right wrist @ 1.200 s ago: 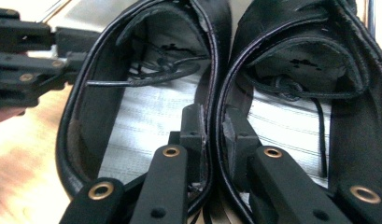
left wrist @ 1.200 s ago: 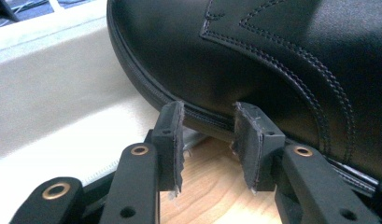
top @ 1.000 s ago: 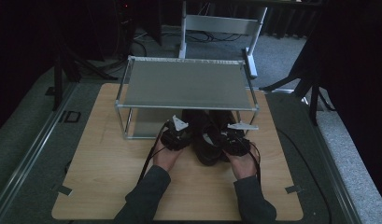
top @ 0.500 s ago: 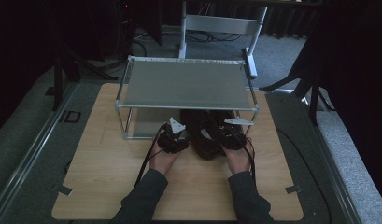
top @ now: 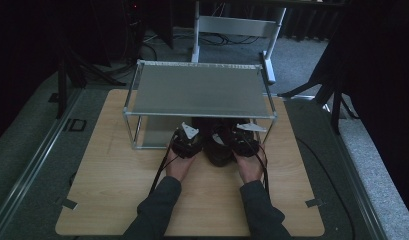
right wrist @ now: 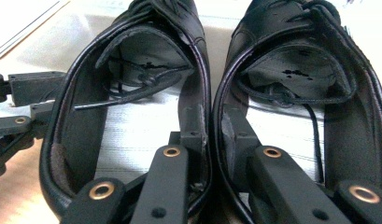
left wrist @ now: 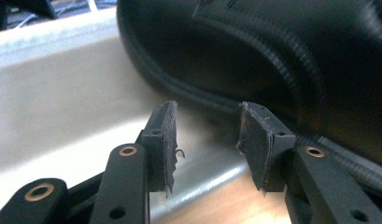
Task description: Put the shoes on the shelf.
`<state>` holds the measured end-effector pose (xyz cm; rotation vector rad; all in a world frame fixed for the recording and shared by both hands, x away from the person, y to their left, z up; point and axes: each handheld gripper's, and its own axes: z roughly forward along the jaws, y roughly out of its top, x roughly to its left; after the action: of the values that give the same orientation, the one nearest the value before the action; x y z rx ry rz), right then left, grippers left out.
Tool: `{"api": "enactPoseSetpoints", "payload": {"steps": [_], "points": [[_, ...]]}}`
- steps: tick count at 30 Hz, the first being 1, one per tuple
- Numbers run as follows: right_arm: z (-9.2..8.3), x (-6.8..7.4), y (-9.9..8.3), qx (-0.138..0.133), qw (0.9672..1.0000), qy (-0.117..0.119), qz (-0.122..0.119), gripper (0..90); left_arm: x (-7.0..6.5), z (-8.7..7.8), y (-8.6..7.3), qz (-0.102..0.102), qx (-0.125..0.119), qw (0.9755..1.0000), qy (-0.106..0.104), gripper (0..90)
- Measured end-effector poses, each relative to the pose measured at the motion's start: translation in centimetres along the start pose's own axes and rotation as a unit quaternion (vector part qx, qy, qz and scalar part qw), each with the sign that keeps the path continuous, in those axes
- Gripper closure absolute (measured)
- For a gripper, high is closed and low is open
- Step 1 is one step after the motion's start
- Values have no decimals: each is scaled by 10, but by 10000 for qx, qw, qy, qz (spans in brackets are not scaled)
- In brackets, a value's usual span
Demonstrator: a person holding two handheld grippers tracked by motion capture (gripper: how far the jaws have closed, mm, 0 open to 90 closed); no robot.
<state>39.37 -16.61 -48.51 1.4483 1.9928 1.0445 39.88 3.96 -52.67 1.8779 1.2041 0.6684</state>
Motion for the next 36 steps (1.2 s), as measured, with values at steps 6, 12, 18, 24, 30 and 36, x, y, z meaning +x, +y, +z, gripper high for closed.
{"api": "enactPoseSetpoints", "payload": {"steps": [6,12,18,24,30,36], "points": [[6,1,2,-73,9999,-59,83,808,-2,2,0,-43,34,10000,-40,580],[9,2,3,-140,9998,-70,98,808,-2,5,-6,-111,171,9998,-27,619],[11,7,6,-210,9997,5,88,807,7,12,-1,-313,135,9994,45,654],[14,14,7,-431,9991,45,29,806,10,20,6,-362,76,9992,169,712],[20,16,8,-588,9982,50,57,806,10,27,11,-314,78,9991,274,782],[26,13,7,-706,9975,9,72,806,6,35,13,-406,69,9985,367,818]]}}
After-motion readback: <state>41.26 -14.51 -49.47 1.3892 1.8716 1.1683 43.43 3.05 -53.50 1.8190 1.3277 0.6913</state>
